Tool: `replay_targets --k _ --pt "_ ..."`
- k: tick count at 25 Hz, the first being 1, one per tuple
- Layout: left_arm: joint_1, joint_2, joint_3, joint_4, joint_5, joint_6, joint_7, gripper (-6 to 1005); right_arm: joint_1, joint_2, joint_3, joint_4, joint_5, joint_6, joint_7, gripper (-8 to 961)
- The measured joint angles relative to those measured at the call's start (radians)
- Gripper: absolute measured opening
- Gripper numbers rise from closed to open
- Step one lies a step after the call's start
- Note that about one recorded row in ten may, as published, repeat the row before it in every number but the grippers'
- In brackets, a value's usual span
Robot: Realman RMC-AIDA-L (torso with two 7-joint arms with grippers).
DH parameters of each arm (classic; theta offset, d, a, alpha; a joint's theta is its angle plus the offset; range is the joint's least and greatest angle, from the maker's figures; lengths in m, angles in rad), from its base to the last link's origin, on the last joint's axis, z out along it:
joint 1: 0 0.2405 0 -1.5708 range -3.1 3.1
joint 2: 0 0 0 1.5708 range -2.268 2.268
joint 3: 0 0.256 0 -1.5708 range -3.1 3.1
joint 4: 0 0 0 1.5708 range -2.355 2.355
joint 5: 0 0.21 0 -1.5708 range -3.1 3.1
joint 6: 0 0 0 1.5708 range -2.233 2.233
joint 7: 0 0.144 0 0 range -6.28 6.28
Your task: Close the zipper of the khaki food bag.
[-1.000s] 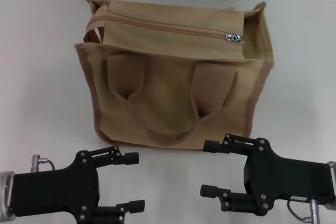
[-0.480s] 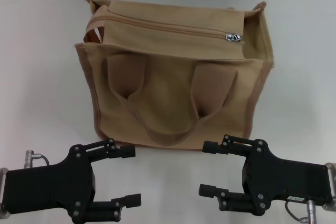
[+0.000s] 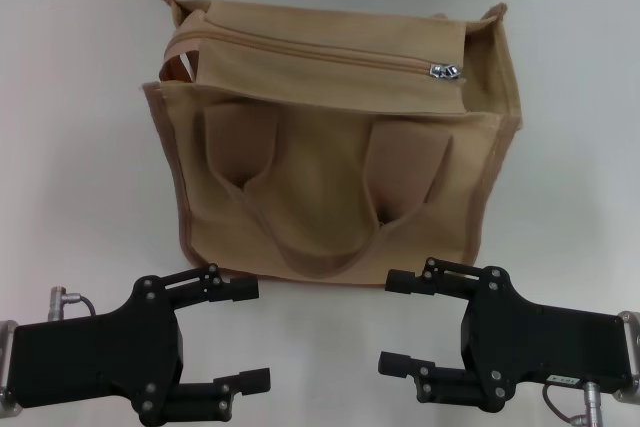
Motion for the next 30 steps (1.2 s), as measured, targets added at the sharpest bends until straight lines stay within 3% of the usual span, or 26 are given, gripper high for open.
replay_targets --k 30 --pt "0.005 0.0 0.002 -0.002 0.002 -0.017 0.002 801 0.024 0.0 0.0 0.029 0.005 -0.004 -0.008 710"
